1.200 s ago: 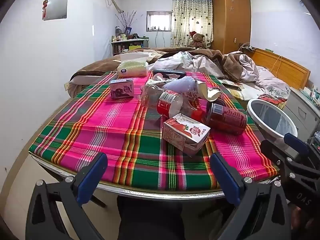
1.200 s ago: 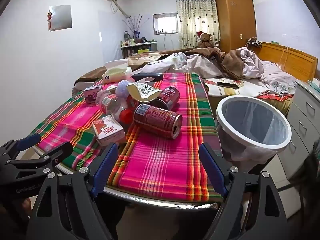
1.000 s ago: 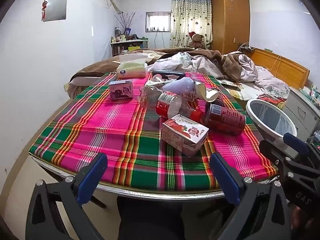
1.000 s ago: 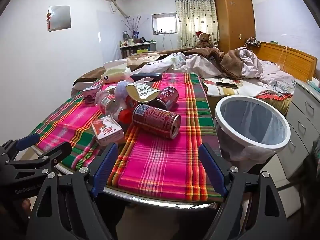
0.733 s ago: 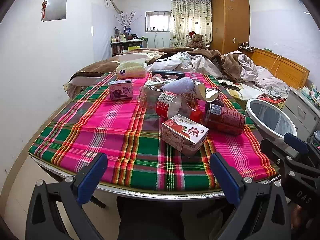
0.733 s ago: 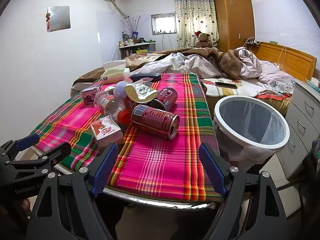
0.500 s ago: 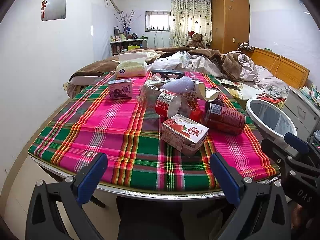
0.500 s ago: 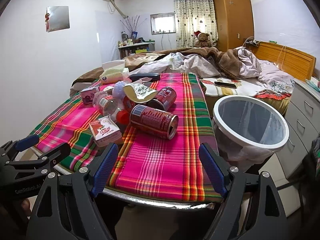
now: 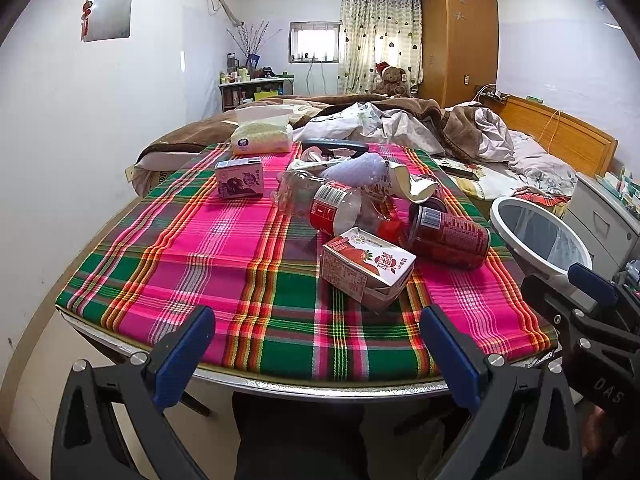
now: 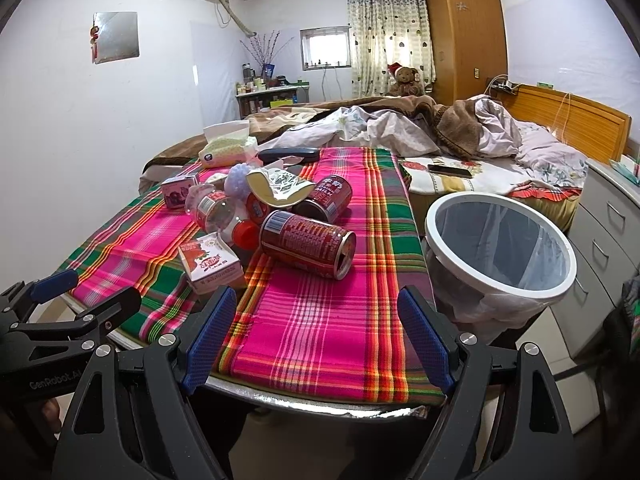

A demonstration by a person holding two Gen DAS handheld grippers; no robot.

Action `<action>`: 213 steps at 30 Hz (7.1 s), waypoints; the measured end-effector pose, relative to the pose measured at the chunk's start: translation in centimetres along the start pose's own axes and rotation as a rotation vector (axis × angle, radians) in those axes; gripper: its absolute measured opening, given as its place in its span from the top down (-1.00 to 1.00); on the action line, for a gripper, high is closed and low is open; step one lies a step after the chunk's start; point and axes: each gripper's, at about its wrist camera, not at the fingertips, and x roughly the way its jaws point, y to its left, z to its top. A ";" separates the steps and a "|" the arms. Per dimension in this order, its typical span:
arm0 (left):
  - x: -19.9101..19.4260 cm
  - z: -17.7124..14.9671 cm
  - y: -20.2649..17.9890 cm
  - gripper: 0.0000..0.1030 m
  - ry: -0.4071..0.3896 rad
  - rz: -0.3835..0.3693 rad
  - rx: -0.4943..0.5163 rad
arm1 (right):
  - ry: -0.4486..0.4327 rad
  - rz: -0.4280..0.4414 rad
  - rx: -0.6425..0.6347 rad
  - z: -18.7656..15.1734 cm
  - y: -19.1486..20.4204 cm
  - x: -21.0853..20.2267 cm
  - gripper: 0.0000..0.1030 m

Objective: Collect trash

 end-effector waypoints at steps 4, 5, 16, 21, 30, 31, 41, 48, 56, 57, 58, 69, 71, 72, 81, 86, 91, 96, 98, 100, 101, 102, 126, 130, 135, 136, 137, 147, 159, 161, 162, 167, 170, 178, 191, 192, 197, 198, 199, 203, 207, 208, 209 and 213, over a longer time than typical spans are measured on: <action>0.0 0.0 0.0 -1.00 0.000 -0.001 0.000 | -0.001 0.001 -0.001 0.0 0.0 0.0 -0.64; -0.1 0.0 0.0 -1.00 0.000 0.001 -0.001 | -0.001 0.001 -0.002 0.0 0.0 0.0 -0.64; 0.0 0.1 0.0 -1.00 0.001 -0.001 0.001 | -0.003 0.001 -0.004 0.0 0.0 -0.1 -0.64; 0.0 0.1 0.0 -1.00 0.000 -0.001 0.000 | -0.005 -0.001 -0.005 0.0 0.0 -0.2 -0.64; 0.0 0.1 0.1 -1.00 0.001 -0.003 0.000 | -0.005 -0.002 -0.005 0.0 -0.1 -0.3 -0.64; 0.0 0.1 0.1 -1.00 0.001 -0.003 0.000 | -0.004 -0.001 -0.005 0.0 0.0 -0.2 -0.64; 0.5 0.4 0.0 -1.00 0.009 -0.006 0.003 | -0.002 -0.003 -0.006 0.2 -0.2 -0.2 -0.64; 1.2 0.5 -0.1 -1.00 0.018 -0.010 0.006 | 0.006 -0.008 -0.007 0.6 -0.5 0.1 -0.64; 4.2 0.9 -1.5 -1.00 0.061 0.011 0.066 | 0.019 0.018 -0.063 2.3 -1.5 3.8 -0.64; 4.7 1.0 -1.7 -1.00 0.066 0.009 0.072 | 0.023 0.031 -0.086 2.4 -1.5 4.5 -0.64; 5.3 1.0 -1.7 -1.00 0.078 0.012 0.076 | 0.033 0.038 -0.105 2.6 -1.5 5.3 -0.64; 7.9 1.4 -0.9 -1.00 0.135 0.034 0.070 | 0.156 0.206 -0.171 3.7 -1.5 10.0 -0.64; 7.8 1.5 -0.2 -1.00 0.134 0.049 0.055 | 0.168 0.229 -0.190 3.7 -1.3 10.2 -0.64; 7.9 1.6 0.2 -1.00 0.134 0.059 0.050 | 0.174 0.228 -0.196 3.7 -1.3 10.4 -0.64; 7.9 2.2 3.3 -1.00 0.154 0.055 -0.023 | 0.211 0.266 -0.305 3.4 0.1 9.7 -0.41; 7.2 3.3 2.7 -1.00 0.138 -0.113 -0.072 | 0.176 0.253 -0.386 4.3 0.9 9.6 -0.41; 7.7 3.8 0.7 -1.00 0.152 -0.176 -0.020 | 0.220 0.329 -0.390 4.8 1.0 11.0 -0.41; 9.1 3.8 0.0 -1.00 0.190 -0.169 -0.004 | 0.237 0.335 -0.388 4.8 0.9 11.5 -0.40; 9.4 3.9 0.1 -1.00 0.193 -0.163 -0.010 | 0.234 0.335 -0.395 4.7 0.9 11.4 -0.22; 9.8 4.3 0.3 -1.00 0.196 -0.157 -0.015 | 0.230 0.309 -0.394 4.8 0.8 11.4 -0.14; 10.1 4.4 0.2 -0.98 0.201 -0.159 -0.013 | 0.230 0.306 -0.386 4.8 0.6 11.5 -0.14; 10.4 4.4 0.1 -0.93 0.206 -0.157 -0.003 | 0.230 0.307 -0.379 4.9 0.5 11.6 -0.14; 11.8 4.5 -0.8 -0.19 0.246 -0.190 -0.006 | 0.219 0.274 -0.178 4.0 -2.2 10.7 -0.12; 10.8 5.1 -0.8 -0.19 0.224 -0.192 -0.004 | 0.198 0.277 -0.132 4.0 -2.9 10.0 -0.10; 9.1 6.3 -1.5 -0.19 0.182 -0.214 0.011 | 0.164 0.273 -0.091 4.5 -3.9 8.8 -0.09; 8.9 6.5 -1.7 -0.19 0.176 -0.219 0.017 | 0.157 0.265 -0.085 4.7 -4.1 8.6 -0.09; 8.6 6.9 -2.1 -0.19 0.166 -0.229 0.024 | 0.145 0.259 -0.075 4.9 -4.5 8.2 -0.09; 7.7 9.8 -7.6 -0.19 0.120 -0.334 0.115 | 0.068 0.130 0.013 6.3 -9.1 6.0 -0.09; 8.6 12.1 -17.4 -0.20 0.124 -0.520 0.229 | 0.062 -0.079 0.165 6.6 -16.5 5.8 -0.09; 8.9 12.1 -19.1 -0.20 0.134 -0.543 0.246 | 0.073 -0.117 0.199 6.5 -17.7 6.2 -0.09; 9.1 12.0 -19.9 -0.20 0.146 -0.555 0.250 | 0.076 -0.131 0.208 6.4 -18.2 6.4 -0.09; 10.7 11.7 -23.1 -0.20 0.204 -0.603 0.283 | 0.116 -0.177 0.238 5.6 -20.2 7.4 -0.09; 12.0 11.4 -24.6 -0.20 0.234 -0.596 0.300 | 0.135 -0.193 0.251 5.2 -21.1 8.1 -0.09; 14.0 11.6 -26.2 -0.24 0.260 -0.590 0.299 | 0.184 -0.222 0.270 4.9 -22.8 9.3 -0.09; 14.1 11.4 -25.5 -0.50 0.250 -0.575 0.289 | 0.159 -0.239 0.300 5.3 -23.3 8.5 -0.29; 13.8 11.4 -25.2 -0.50 0.240 -0.568 0.293 | 0.156 -0.235 0.296 5.4 -23.1 8.5 -0.29; 13.0 11.6 -22.8 -0.50 0.225 -0.557 0.251 | 0.139 -0.236 0.260 5.8 -21.6 7.9 -0.29; 12.9 11.6 -22.3 -0.50 0.223 -0.552 0.245 | 0.135 -0.233 0.258 5.9 -21.3 7.8 -0.29; 12.7 11.6 -21.7 -0.50 0.219 -0.536 0.237 | 0.132 -0.229 0.260 6.0 -21.1 7.7 -0.29; 11.9 11.4 -19.1 -0.50 0.189 -0.499 0.217 | 0.102 -0.205 0.259 6.4 -19.7 7.0 -0.29; 11.0 11.4 -15.8 -0.50 0.149 -0.462 0.176 | 0.087 -0.165 0.236 6.9 -17.6 6.8 -0.29; 10.8 11.4 -15.1 -0.50 0.145 -0.447 0.170 | 0.084 -0.154 0.228 7.0 -17.0 6.8 -0.29; 10.7 11.4 -14.1 -0.50 0.139 -0.432 0.157 | 0.081 -0.146 0.223 7.1 -16.5 6.9 -0.29; 10.2 11.6 -10.5 -0.50 0.114 -0.374 0.092 | 0.086 -0.113 0.184 7.5 -14.2 7.8 -0.29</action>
